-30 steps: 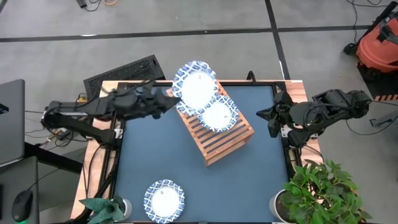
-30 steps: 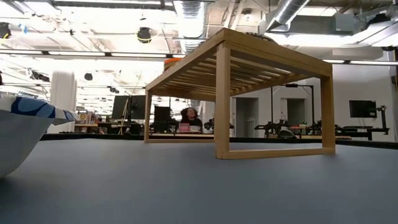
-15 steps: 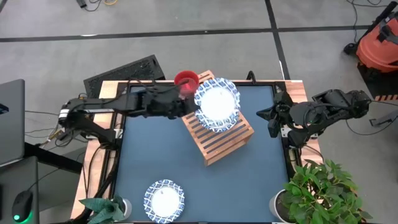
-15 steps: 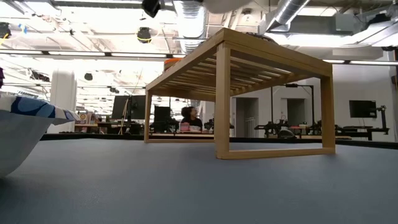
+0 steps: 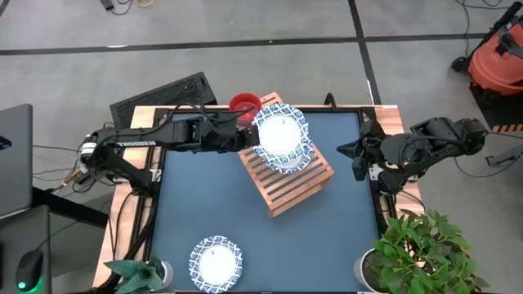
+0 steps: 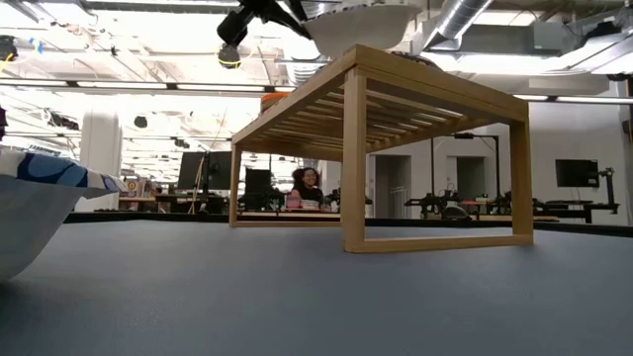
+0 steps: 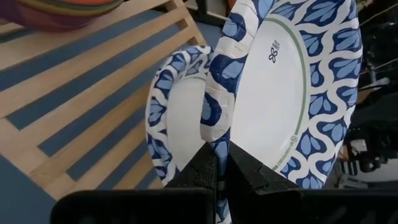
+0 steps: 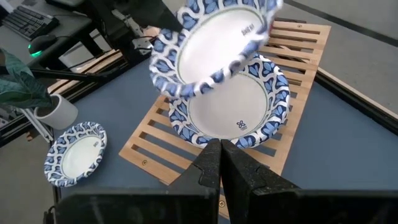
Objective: Place and stack bowls onto a shelf
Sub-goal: Stack the white bowl on top of the stacked white bowl
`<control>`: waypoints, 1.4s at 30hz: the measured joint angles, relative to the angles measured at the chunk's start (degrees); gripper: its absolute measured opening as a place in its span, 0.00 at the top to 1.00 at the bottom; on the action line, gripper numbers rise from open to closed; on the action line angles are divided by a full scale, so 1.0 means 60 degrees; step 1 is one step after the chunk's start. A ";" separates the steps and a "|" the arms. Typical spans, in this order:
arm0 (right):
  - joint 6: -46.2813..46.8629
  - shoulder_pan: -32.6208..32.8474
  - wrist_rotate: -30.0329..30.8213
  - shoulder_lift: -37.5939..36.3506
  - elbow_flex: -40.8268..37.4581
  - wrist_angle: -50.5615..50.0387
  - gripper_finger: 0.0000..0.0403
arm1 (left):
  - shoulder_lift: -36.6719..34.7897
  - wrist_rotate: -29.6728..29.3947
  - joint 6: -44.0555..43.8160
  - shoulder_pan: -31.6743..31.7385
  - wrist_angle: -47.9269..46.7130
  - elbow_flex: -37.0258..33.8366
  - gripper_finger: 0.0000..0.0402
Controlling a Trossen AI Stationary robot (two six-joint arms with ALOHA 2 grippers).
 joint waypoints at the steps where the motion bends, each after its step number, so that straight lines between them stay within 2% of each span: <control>1: -0.0001 0.0000 0.0000 0.0000 0.0000 0.0000 0.91 | 0.0109 0.0004 -0.0051 0.0000 0.0025 0.0004 1.00; 10: -0.0011 0.0000 0.0021 -0.0004 0.0004 -0.0004 0.91 | 0.0627 0.0758 -0.0190 0.0066 0.0316 0.0004 1.00; 25: -0.0029 0.0000 0.0171 0.0000 0.0004 -0.0033 0.91 | 0.0929 0.1071 0.0228 0.0200 0.0625 -0.0011 0.99; 29: -0.0025 0.0000 0.0186 0.0000 0.0004 -0.0038 0.91 | 0.0929 0.1074 0.0360 0.0197 0.0769 -0.0011 0.94; 36: -0.0022 0.0000 0.0189 0.0000 0.0004 -0.0040 0.91 | 0.0929 0.0997 0.0530 0.0219 0.0794 -0.0011 0.79; 42: -0.0018 0.0000 0.0189 0.0000 0.0004 -0.0043 0.91 | 0.0835 0.1293 0.1412 0.0575 0.0769 -0.0011 0.67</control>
